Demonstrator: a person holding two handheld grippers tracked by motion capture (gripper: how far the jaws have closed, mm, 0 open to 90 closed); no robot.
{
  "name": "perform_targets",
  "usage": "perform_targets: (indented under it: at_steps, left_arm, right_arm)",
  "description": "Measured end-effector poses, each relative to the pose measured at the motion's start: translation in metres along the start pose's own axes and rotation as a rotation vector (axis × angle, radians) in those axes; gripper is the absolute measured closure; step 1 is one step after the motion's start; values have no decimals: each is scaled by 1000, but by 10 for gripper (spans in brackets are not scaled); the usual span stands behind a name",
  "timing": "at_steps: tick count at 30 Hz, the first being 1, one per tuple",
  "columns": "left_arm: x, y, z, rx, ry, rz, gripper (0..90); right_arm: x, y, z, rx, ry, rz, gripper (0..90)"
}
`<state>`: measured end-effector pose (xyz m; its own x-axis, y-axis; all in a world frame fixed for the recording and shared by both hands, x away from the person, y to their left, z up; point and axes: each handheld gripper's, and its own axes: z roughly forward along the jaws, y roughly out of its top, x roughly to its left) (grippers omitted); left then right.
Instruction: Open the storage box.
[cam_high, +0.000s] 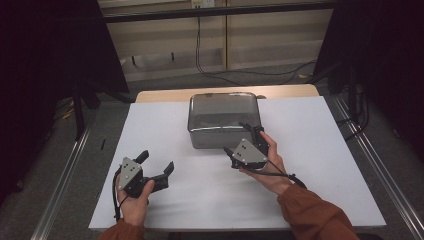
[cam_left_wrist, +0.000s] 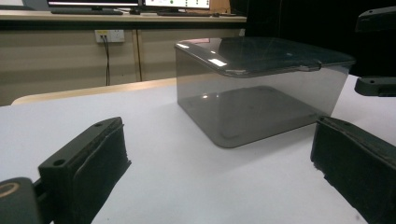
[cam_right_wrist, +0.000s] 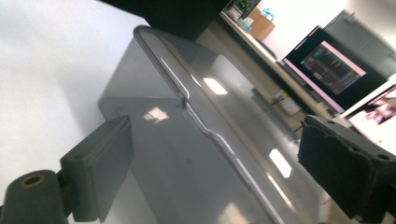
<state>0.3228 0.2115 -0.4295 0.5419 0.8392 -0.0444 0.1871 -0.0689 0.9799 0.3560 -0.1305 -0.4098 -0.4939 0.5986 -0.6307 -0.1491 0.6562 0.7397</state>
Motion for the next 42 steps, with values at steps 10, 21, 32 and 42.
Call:
perform_targets:
  at_steps: [10,21,32,42]
  left_arm:
    - [0,0,0,0,1,-5,34]
    - [-2,-1,2,11,-12,9,34]
    - [-1,-1,3,13,-8,5,34]
    - [-1,-1,2,15,-10,6,34]
  right_arm:
    - [10,7,7,28,-48,-197,210]
    - [19,14,15,58,-76,-392,357]
    - [28,9,27,96,-87,-504,503]
    - [30,4,33,127,-105,-574,691]
